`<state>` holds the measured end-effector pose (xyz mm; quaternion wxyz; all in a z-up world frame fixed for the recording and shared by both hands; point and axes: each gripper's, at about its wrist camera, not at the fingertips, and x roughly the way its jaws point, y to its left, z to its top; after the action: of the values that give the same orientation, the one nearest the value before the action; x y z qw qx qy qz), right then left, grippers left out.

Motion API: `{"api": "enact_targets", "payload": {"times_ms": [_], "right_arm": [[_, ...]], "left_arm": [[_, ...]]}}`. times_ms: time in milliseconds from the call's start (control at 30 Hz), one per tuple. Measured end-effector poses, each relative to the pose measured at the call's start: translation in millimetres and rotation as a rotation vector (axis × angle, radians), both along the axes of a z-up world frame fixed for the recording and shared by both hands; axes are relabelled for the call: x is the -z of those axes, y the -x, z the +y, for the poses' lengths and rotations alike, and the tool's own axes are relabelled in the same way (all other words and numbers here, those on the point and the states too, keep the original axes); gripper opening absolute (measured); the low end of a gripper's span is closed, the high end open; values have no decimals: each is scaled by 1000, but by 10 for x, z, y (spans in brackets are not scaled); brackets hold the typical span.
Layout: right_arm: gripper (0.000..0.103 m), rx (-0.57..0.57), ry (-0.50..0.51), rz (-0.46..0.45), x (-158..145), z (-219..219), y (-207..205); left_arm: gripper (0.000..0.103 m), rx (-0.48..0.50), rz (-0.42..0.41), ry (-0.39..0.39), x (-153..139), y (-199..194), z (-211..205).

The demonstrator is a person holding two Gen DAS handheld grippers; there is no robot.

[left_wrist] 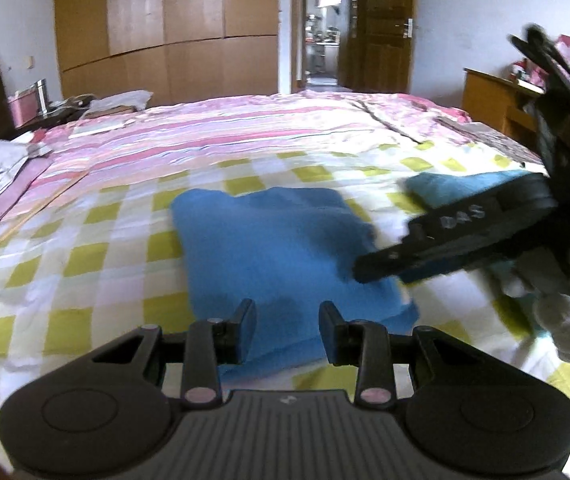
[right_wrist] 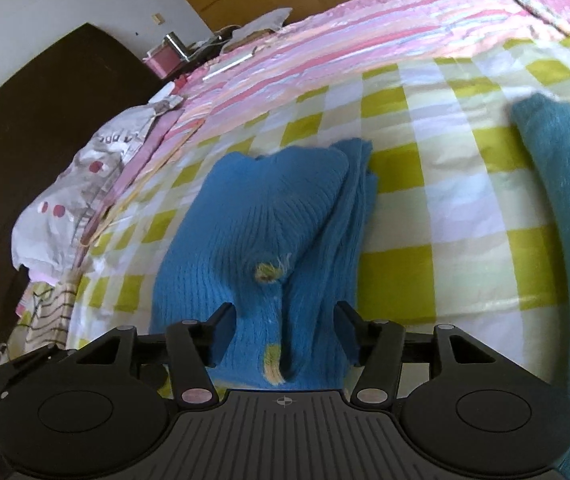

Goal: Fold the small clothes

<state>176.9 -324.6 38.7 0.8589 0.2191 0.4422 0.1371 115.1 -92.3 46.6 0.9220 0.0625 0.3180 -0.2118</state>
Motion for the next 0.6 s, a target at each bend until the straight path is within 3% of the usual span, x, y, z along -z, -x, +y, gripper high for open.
{"api": "enact_targets", "payload": {"times_ms": [267,333,400,500,600], "right_arm": [[57,0,16,-15,25,93,10],[50,16,48,-38,-21,113,19],[18,6,85,-43,-63,142,29],[10,-8,80,-42,-100,129,64],[8,16,66,-95,-226,31,181]], "left_arm": [[40,-17,5,-7,70,-115,-13],[40,-16,-1,-12,69,-121,-20],[40,-21,-4,-7,57,-146,-28],[40,-29,-16,15,12,-193,-39],[40,-33,-31,42,-29,-230,-31]]}}
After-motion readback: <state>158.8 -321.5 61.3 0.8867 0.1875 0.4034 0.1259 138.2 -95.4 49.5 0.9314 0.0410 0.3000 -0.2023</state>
